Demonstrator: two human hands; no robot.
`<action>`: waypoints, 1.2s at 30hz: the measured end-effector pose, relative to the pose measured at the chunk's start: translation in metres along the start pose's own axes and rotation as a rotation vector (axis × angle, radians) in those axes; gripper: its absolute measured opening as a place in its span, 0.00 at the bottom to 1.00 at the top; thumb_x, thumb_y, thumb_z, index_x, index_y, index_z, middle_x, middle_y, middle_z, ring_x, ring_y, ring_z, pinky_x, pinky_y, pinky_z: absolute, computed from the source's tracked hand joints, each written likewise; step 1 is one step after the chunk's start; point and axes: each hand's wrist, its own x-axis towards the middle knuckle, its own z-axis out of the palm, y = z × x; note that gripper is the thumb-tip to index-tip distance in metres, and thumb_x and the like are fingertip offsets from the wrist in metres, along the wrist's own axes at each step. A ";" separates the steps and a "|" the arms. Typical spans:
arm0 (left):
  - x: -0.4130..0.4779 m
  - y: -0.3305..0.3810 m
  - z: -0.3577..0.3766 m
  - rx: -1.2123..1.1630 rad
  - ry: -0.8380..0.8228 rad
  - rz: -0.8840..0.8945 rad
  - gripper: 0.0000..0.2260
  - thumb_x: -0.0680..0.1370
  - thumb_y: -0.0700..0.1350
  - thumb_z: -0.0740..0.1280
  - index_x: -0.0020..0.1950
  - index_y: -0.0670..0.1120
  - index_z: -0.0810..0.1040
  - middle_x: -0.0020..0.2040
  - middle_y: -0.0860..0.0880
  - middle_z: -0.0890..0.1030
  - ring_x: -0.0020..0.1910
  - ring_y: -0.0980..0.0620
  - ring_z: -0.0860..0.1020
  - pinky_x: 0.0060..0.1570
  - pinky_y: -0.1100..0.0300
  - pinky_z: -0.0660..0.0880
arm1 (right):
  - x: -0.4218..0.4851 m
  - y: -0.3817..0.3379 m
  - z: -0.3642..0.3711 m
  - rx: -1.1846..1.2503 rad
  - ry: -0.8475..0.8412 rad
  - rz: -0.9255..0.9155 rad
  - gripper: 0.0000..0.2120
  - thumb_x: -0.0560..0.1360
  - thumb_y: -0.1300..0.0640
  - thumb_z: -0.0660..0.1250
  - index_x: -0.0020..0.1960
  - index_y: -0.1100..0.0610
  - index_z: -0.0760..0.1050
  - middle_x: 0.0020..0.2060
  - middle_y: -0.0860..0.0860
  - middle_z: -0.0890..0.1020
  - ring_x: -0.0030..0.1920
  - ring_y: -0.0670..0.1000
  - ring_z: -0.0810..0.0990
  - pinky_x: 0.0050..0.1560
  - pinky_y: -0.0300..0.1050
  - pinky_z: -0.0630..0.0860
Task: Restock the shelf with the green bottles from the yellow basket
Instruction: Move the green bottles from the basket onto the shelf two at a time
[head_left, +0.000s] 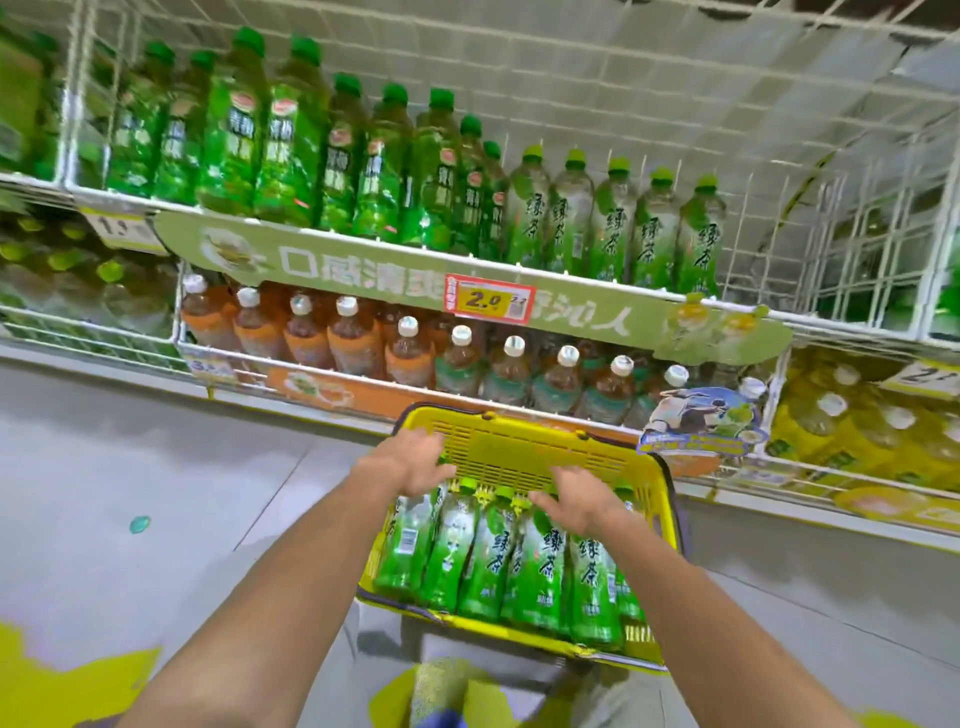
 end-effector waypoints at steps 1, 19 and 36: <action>0.005 -0.001 0.005 -0.012 -0.011 -0.005 0.27 0.83 0.59 0.59 0.70 0.38 0.69 0.67 0.35 0.74 0.68 0.36 0.71 0.65 0.46 0.70 | 0.004 0.000 0.004 0.006 -0.008 0.003 0.34 0.81 0.36 0.56 0.77 0.59 0.63 0.74 0.59 0.69 0.74 0.60 0.68 0.72 0.57 0.68; 0.057 -0.005 0.053 0.016 -0.034 -0.128 0.15 0.79 0.47 0.69 0.61 0.41 0.75 0.66 0.40 0.69 0.64 0.38 0.73 0.64 0.47 0.70 | 0.043 0.005 0.028 0.111 -0.109 0.055 0.16 0.80 0.46 0.65 0.56 0.58 0.72 0.61 0.58 0.75 0.57 0.57 0.76 0.59 0.51 0.74; 0.038 -0.011 0.037 -0.578 -0.116 -0.226 0.47 0.64 0.56 0.83 0.75 0.37 0.67 0.69 0.39 0.75 0.64 0.41 0.77 0.57 0.53 0.76 | 0.018 0.018 -0.002 0.376 -0.168 0.055 0.39 0.69 0.43 0.79 0.72 0.55 0.68 0.65 0.54 0.77 0.62 0.56 0.77 0.59 0.44 0.75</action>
